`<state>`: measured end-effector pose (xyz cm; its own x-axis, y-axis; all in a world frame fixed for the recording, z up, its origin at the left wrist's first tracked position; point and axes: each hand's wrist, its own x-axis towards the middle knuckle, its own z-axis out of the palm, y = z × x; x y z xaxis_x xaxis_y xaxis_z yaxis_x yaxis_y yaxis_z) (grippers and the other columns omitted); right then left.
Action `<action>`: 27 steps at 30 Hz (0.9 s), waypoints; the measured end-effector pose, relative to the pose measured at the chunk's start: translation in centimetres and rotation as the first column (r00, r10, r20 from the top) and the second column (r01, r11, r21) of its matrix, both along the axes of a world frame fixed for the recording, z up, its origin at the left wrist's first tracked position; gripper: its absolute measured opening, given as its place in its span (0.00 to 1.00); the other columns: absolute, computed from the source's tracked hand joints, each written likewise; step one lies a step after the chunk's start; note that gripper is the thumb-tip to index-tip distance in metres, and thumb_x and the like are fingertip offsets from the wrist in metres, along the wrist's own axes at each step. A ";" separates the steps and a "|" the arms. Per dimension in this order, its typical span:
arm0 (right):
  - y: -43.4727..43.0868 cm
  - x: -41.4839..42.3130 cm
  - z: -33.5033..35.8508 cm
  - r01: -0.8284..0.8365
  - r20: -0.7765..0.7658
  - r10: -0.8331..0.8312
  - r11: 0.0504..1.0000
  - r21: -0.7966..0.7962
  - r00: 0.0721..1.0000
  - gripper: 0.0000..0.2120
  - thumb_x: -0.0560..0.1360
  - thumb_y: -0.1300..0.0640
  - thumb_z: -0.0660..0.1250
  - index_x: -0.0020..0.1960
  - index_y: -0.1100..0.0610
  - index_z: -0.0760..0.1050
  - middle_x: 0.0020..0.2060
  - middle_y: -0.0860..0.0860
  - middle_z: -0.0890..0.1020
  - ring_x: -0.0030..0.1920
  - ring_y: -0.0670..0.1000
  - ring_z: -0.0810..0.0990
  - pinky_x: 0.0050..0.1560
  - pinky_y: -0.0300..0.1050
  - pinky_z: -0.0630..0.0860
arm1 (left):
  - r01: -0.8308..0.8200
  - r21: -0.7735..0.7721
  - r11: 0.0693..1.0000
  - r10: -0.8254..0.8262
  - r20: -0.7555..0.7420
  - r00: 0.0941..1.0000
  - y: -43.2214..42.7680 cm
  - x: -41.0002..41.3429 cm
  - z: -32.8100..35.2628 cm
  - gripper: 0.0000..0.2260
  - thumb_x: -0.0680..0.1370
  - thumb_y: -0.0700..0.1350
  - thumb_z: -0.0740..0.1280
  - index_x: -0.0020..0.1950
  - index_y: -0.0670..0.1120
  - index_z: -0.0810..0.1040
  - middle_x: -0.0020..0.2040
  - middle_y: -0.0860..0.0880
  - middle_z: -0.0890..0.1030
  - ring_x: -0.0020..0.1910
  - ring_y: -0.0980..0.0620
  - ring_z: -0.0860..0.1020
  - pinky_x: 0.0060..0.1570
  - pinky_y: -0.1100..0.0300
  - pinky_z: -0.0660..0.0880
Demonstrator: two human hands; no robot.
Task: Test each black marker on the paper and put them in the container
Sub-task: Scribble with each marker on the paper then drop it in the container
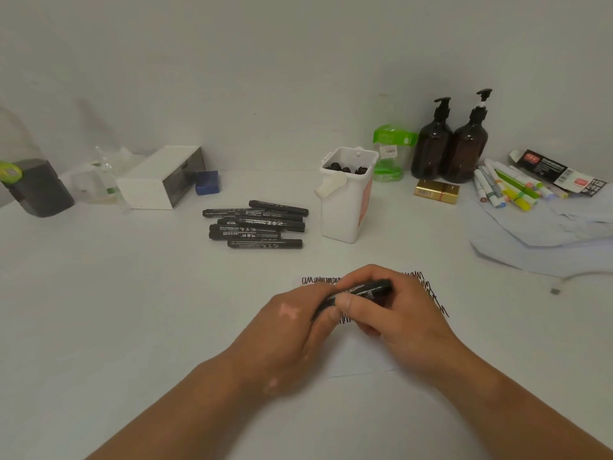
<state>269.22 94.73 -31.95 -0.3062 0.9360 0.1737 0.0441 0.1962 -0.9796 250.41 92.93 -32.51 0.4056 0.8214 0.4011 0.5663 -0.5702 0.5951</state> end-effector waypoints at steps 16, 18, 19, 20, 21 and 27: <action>-0.8 -0.9 0.7 -0.036 -0.132 0.029 0.998 -0.048 0.991 0.06 0.72 0.56 0.73 0.40 0.58 0.81 0.31 0.58 0.83 0.28 0.49 0.75 0.29 0.40 0.71 | -0.063 0.061 0.996 0.066 -0.048 0.997 -0.4 0.2 0.3 0.20 0.83 0.60 0.53 0.49 0.47 0.76 0.31 0.64 0.74 0.26 0.62 0.69 0.30 0.72 0.59; -0.8 -0.9 0.8 -0.055 -0.141 0.049 0.998 -0.041 0.989 0.05 0.72 0.55 0.74 0.40 0.56 0.81 0.31 0.55 0.83 0.29 0.48 0.76 0.30 0.39 0.72 | -0.065 0.056 0.996 0.068 -0.043 0.997 -0.3 0.1 0.3 0.20 0.83 0.60 0.54 0.49 0.47 0.77 0.29 0.59 0.72 0.26 0.56 0.67 0.29 0.68 0.61; -0.8 -0.8 0.8 -0.064 -0.134 0.060 0.998 -0.026 0.989 0.05 0.72 0.54 0.74 0.40 0.55 0.81 0.31 0.54 0.83 0.29 0.48 0.76 0.31 0.40 0.72 | -0.060 0.054 0.997 0.061 -0.029 0.998 -0.3 0.0 0.4 0.20 0.83 0.61 0.54 0.50 0.48 0.78 0.30 0.61 0.72 0.26 0.54 0.67 0.29 0.67 0.62; -0.8 -0.7 0.9 -0.071 -0.112 0.070 0.997 -0.005 0.991 0.06 0.71 0.52 0.74 0.41 0.54 0.81 0.30 0.52 0.83 0.30 0.48 0.76 0.31 0.40 0.72 | -0.048 0.052 0.998 0.049 -0.013 0.999 -0.4 -0.1 0.5 0.19 0.83 0.61 0.55 0.50 0.49 0.78 0.30 0.63 0.73 0.25 0.53 0.67 0.28 0.67 0.63; -0.8 -0.6 0.9 -0.073 -0.086 0.074 0.997 0.017 0.994 0.07 0.71 0.51 0.74 0.42 0.54 0.81 0.30 0.51 0.83 0.30 0.47 0.76 0.32 0.39 0.72 | -0.038 0.049 0.998 0.038 -0.003 0.999 -0.4 -0.2 0.5 0.18 0.83 0.61 0.55 0.50 0.50 0.78 0.29 0.64 0.72 0.25 0.53 0.67 0.28 0.67 0.63; -0.5 -0.4 0.8 0.120 -0.037 -0.116 0.983 0.137 0.993 0.07 0.68 0.48 0.73 0.38 0.52 0.80 0.27 0.46 0.79 0.28 0.43 0.75 0.32 0.33 0.71 | -0.087 0.024 0.996 0.089 -0.087 0.992 -0.1 -0.2 0.2 0.19 0.76 0.67 0.63 0.59 0.56 0.74 0.33 0.63 0.72 0.31 0.62 0.70 0.34 0.71 0.62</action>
